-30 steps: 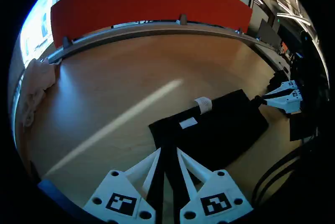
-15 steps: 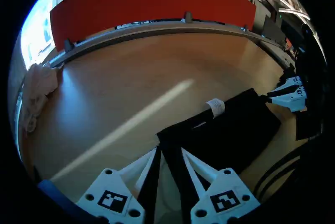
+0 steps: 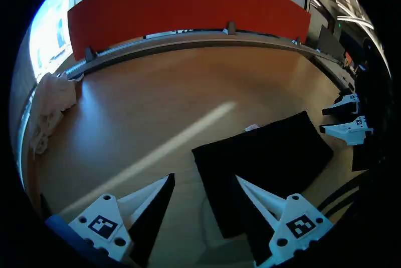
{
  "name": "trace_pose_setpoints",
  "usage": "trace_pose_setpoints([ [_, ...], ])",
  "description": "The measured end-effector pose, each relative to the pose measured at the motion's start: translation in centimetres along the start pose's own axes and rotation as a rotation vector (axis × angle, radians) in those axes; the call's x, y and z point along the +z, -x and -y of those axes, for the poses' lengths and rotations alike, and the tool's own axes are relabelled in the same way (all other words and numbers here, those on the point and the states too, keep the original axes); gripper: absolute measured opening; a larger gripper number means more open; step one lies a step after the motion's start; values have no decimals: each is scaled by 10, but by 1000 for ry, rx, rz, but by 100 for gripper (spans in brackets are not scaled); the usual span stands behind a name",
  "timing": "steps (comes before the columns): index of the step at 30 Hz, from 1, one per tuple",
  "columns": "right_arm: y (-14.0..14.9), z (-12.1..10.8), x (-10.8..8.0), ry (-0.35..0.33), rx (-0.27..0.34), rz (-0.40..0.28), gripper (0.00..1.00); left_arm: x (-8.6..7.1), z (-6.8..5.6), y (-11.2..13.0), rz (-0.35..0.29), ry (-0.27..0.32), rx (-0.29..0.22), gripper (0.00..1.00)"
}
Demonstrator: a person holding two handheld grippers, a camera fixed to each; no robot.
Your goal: Fold towel
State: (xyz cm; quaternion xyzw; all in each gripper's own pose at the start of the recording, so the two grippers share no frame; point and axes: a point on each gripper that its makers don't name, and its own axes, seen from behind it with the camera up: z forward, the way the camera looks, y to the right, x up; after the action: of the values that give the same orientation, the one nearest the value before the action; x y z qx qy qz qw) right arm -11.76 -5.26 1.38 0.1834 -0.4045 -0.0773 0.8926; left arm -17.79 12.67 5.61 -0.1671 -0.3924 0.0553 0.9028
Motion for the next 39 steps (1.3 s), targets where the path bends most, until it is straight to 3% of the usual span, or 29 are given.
trace_pose_setpoints([
  [5, 3, 0, -9, 1, 1, -7, 91, -6, 0, 6, -1, 0, -24, 92],
  [24, 24, 4, -54, 12, 22, -19, 91, -39, -5, 23, -18, -12, -41, 93],
  [39, 35, 8, -56, -9, -13, -15, 91, -54, -1, 35, -29, -37, -71, 93],
])
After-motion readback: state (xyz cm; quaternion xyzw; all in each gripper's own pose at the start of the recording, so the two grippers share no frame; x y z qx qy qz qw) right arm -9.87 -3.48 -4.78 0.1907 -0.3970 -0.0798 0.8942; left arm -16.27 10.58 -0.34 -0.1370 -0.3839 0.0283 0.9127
